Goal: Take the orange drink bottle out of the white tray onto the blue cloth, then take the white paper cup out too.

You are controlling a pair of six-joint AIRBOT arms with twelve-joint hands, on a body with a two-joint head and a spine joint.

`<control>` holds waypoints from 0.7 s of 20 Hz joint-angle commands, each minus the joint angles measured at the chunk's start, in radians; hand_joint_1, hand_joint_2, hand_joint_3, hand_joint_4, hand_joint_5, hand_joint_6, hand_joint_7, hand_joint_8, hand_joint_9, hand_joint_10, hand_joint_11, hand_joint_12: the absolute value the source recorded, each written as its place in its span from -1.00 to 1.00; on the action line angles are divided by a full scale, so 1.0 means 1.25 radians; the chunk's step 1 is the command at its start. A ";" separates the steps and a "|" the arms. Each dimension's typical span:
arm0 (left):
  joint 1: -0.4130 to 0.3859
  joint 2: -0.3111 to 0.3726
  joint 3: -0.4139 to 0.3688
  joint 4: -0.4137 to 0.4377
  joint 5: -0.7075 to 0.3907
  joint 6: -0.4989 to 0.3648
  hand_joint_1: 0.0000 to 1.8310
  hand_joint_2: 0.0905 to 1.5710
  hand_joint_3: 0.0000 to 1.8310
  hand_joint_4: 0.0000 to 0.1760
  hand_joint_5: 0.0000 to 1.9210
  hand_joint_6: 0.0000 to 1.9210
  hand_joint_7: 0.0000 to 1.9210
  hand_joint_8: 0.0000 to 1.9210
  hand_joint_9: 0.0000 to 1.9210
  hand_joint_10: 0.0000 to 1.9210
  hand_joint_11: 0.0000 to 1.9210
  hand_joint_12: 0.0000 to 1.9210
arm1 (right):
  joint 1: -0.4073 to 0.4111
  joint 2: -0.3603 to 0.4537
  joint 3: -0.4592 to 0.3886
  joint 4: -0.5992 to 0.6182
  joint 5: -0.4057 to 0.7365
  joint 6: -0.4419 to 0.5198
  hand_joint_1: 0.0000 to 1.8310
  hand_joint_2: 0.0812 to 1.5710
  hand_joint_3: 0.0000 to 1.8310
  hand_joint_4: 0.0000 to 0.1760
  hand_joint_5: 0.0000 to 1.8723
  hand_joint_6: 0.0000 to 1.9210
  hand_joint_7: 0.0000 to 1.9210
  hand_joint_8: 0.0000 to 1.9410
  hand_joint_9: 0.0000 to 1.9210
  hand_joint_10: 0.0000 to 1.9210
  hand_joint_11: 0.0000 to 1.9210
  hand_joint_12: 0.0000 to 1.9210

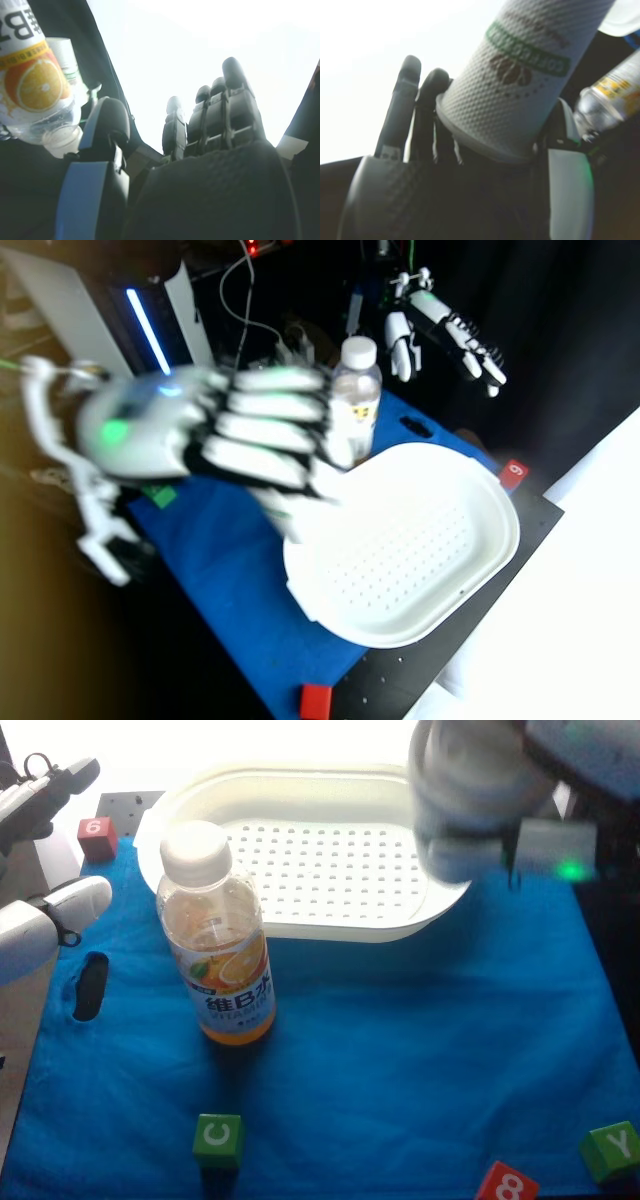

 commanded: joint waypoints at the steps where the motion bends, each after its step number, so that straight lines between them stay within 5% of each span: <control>1: 0.002 0.002 0.000 0.001 -0.115 -0.004 -0.37 0.68 -1.00 1.00 -0.85 -1.00 -1.00 -1.00 -0.96 -0.99 -1.00 -0.20 | -0.005 0.006 0.003 -0.002 0.130 0.052 -0.15 0.56 -1.00 -1.00 -0.93 0.36 -0.79 0.56 -0.73 0.91 -0.65 1.00; 4: 0.004 0.001 -0.002 -0.003 -0.116 -0.004 -0.40 0.66 -1.00 1.00 -0.86 -1.00 -1.00 -1.00 -0.95 -0.99 -1.00 -0.20 | -0.083 0.021 0.005 -0.018 0.169 0.171 -0.16 0.59 -0.99 -1.00 -0.98 0.41 -0.80 0.59 -0.65 0.86 -0.60 1.00; 7: 0.008 0.000 -0.003 -0.009 -0.117 -0.004 -0.35 0.68 -1.00 1.00 -0.86 -1.00 -0.97 -0.99 -0.94 -0.98 -1.00 -0.08 | -0.148 0.019 0.000 -0.002 0.168 0.174 -0.15 0.59 -0.99 -1.00 -0.96 0.34 -0.80 0.44 -0.73 0.82 -0.78 1.00; 10: 0.008 0.000 -0.004 -0.011 -0.119 -0.004 -0.34 0.68 -1.00 1.00 -0.86 -1.00 -0.99 -1.00 -0.95 -0.99 -1.00 -0.20 | -0.199 -0.011 0.011 0.027 0.161 0.185 -0.17 0.58 -1.00 -1.00 -1.00 0.42 -0.83 0.65 -0.67 0.93 -0.58 1.00; 12: 0.011 0.000 -0.005 -0.014 -0.121 -0.004 -0.34 0.67 -1.00 1.00 -0.85 -1.00 -0.98 -1.00 -0.95 -0.99 -1.00 -0.16 | -0.216 -0.041 0.033 0.051 0.142 0.185 -0.16 0.58 -1.00 -1.00 -1.00 0.39 -0.88 0.60 -0.68 0.90 -0.60 1.00; 14: 0.011 0.000 -0.006 -0.015 -0.124 -0.004 -0.34 0.67 -1.00 1.00 -0.85 -1.00 -0.97 -1.00 -0.94 -0.98 -1.00 -0.03 | -0.232 -0.058 0.046 0.070 0.128 0.185 -0.18 0.56 -1.00 -1.00 -1.00 -0.06 -0.99 0.37 -0.76 0.80 -0.57 1.00</control>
